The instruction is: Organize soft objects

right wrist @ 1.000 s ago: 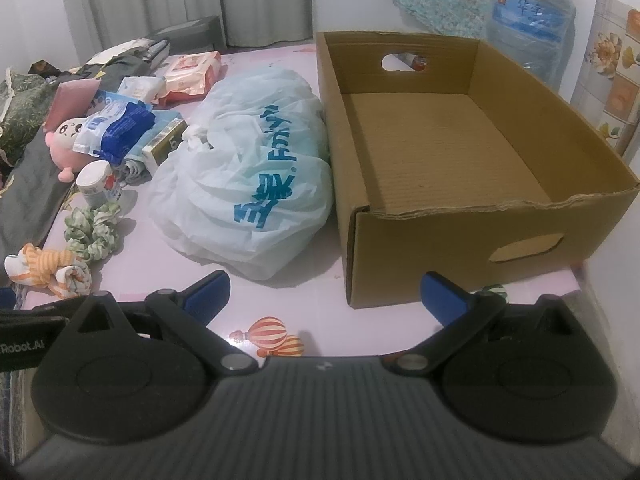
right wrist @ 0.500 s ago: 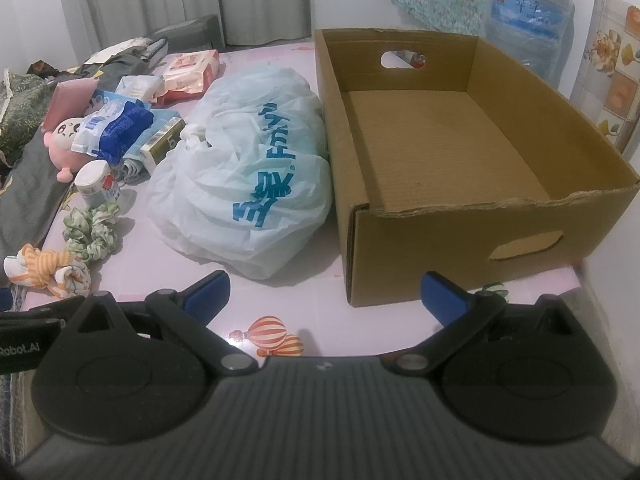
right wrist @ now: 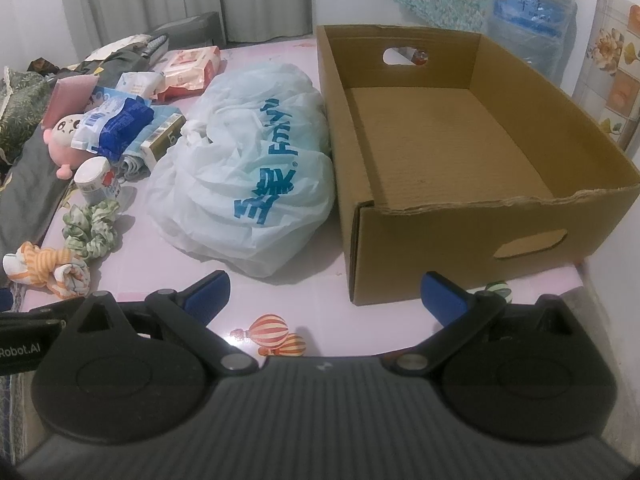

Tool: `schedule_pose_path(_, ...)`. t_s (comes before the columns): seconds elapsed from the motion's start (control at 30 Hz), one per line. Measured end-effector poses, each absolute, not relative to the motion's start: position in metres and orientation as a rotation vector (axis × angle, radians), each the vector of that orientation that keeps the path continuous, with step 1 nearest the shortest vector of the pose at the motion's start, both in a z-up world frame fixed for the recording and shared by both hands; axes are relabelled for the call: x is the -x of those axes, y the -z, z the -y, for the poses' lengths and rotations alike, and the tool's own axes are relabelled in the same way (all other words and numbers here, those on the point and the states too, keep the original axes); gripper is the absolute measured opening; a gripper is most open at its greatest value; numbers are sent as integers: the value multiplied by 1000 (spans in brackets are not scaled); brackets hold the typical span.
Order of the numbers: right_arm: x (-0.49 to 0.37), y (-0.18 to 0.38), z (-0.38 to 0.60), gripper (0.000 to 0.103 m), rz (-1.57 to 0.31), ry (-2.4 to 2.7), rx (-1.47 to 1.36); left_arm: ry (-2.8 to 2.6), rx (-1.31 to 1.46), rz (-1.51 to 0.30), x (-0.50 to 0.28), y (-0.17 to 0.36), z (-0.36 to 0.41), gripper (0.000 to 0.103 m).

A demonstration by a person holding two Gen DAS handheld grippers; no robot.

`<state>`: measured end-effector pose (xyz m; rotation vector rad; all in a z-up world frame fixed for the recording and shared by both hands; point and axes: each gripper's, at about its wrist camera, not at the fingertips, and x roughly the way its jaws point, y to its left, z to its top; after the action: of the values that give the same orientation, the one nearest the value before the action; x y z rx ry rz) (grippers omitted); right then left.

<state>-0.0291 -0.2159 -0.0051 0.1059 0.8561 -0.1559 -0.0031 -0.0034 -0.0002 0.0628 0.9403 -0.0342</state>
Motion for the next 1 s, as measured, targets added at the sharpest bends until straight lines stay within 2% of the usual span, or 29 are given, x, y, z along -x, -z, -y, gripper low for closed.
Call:
schedule_pose_path(0.63,29,7,214,102,-856,129,-98,29,-64,-938,3,0,-1,103)
schedule_pose_path(1.0,4,-46,188,102,-790,-172,-60,42,-93,-819,-20,-56,-39,103)
